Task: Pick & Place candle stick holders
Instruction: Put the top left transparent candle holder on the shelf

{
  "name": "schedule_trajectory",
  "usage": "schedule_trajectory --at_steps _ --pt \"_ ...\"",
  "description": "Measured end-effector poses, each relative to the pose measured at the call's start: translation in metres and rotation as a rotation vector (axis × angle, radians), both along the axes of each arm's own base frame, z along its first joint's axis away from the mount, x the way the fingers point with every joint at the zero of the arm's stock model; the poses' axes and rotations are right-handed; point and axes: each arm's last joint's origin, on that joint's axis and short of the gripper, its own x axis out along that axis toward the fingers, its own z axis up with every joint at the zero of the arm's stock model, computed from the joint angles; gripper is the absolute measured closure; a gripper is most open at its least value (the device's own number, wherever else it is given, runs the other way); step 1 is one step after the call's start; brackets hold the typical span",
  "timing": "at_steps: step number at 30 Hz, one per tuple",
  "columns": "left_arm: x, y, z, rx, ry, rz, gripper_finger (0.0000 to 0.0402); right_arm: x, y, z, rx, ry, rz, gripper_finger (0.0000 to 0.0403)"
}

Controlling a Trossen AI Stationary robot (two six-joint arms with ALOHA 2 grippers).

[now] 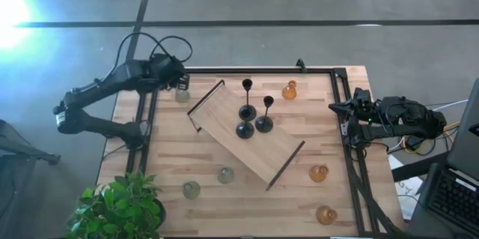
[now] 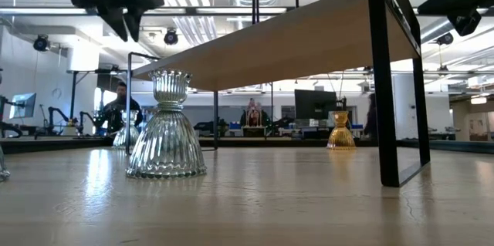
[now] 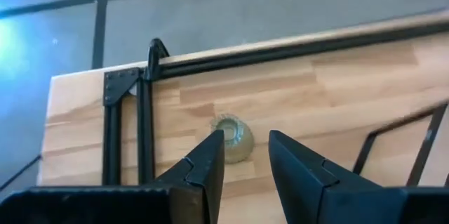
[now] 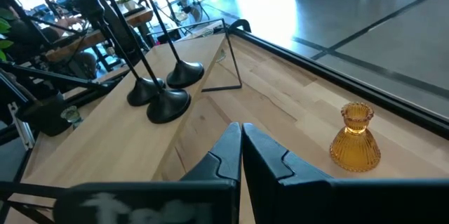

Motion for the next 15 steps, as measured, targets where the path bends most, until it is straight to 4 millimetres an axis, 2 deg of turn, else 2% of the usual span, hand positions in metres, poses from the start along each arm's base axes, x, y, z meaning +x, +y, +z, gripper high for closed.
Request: schedule_trajectory --at_steps 9,15 --pt "0.0 0.028 0.008 -0.025 -0.206 -0.04 0.0285 0.0 0.0 0.0 0.0 0.0 0.0 0.0394" --pt "0.001 0.046 -0.005 -0.14 -0.218 -0.061 0.0285 0.0 0.0 0.0 0.0 0.0 0.0 0.0394"
